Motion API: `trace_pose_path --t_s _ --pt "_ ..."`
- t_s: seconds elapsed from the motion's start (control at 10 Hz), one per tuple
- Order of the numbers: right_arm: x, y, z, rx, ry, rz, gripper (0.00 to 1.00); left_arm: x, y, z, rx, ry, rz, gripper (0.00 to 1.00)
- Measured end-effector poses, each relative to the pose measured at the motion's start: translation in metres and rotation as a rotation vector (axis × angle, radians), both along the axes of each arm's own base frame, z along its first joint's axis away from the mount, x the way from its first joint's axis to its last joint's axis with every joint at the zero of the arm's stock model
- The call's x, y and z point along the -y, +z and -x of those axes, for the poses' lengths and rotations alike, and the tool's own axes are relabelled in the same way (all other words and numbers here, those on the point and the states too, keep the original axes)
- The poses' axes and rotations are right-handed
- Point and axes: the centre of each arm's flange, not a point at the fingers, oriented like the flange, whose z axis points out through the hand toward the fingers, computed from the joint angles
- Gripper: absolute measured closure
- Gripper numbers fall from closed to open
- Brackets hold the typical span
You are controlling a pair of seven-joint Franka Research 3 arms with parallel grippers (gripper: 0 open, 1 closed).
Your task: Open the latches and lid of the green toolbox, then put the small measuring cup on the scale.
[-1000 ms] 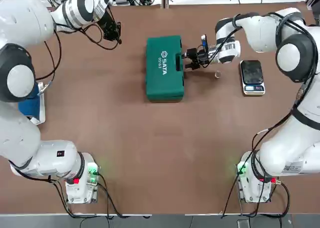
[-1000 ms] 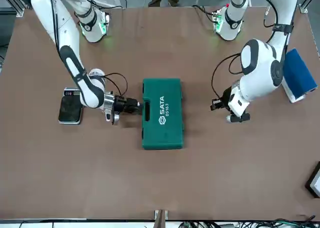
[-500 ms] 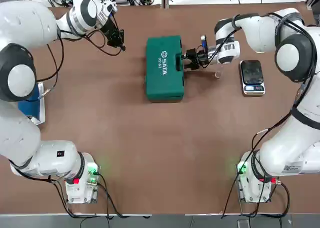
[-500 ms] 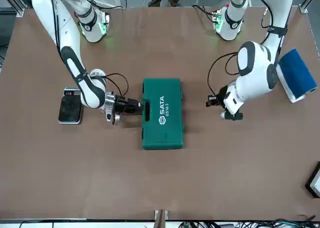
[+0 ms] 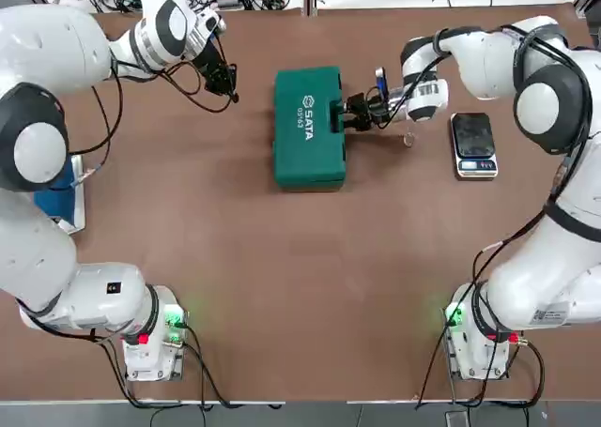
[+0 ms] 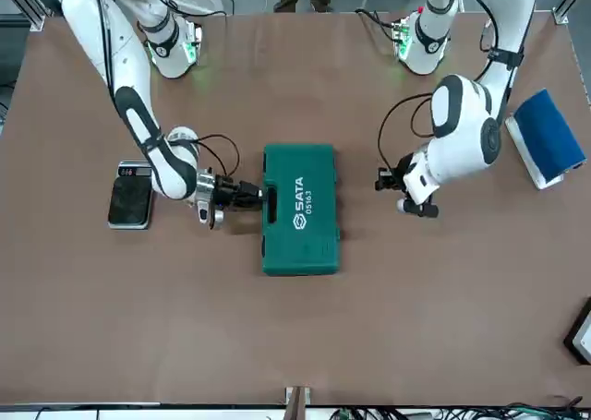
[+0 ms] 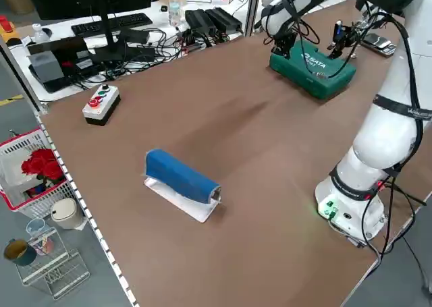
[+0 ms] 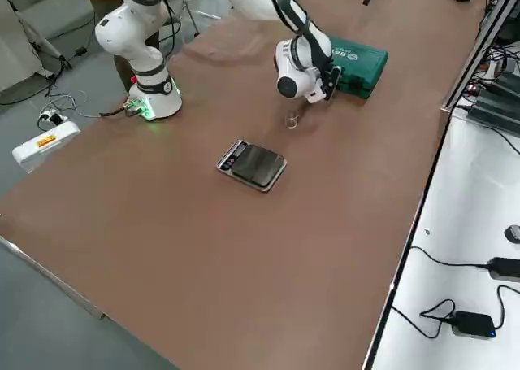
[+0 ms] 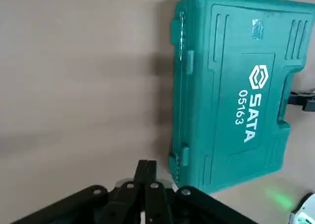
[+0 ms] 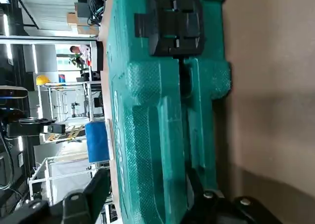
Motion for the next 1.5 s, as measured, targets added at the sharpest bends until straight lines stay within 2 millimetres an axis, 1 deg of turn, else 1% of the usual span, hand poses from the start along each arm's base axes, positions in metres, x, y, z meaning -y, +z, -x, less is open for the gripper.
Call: trace_pose_path --t_s 0.1,0.2,0.3,0.4,0.6,1.0,1.5 --pt "-0.002 -0.002 0.000 0.001 -0.003 -0.004 0.32 -0.001 -0.001 0.000 -0.001 0.002 0.001 0.99" --pt "-0.001 -0.004 -0.001 0.004 -0.005 -0.002 0.37 -0.001 -0.002 0.000 -0.004 0.004 0.002 0.99" --pt "0.000 -0.007 0.000 0.004 -0.008 0.007 0.48 -0.001 -0.002 -0.001 -0.008 0.012 0.007 0.99" --pt "0.001 -0.008 -0.001 0.006 -0.008 0.007 0.52 -0.001 -0.002 -0.001 -0.012 0.021 0.012 0.99" --pt "0.002 -0.008 -0.002 0.009 -0.009 0.006 0.81 -0.001 -0.002 -0.001 -0.020 0.039 0.014 0.99" --pt "-0.005 0.001 -0.009 0.017 -0.018 0.007 0.80 -0.001 -0.001 -0.001 -0.029 0.066 0.011 0.99" --pt "-0.014 0.034 -0.017 0.003 -0.036 0.006 0.80 0.000 0.004 -0.006 -0.023 0.087 0.013 0.99"
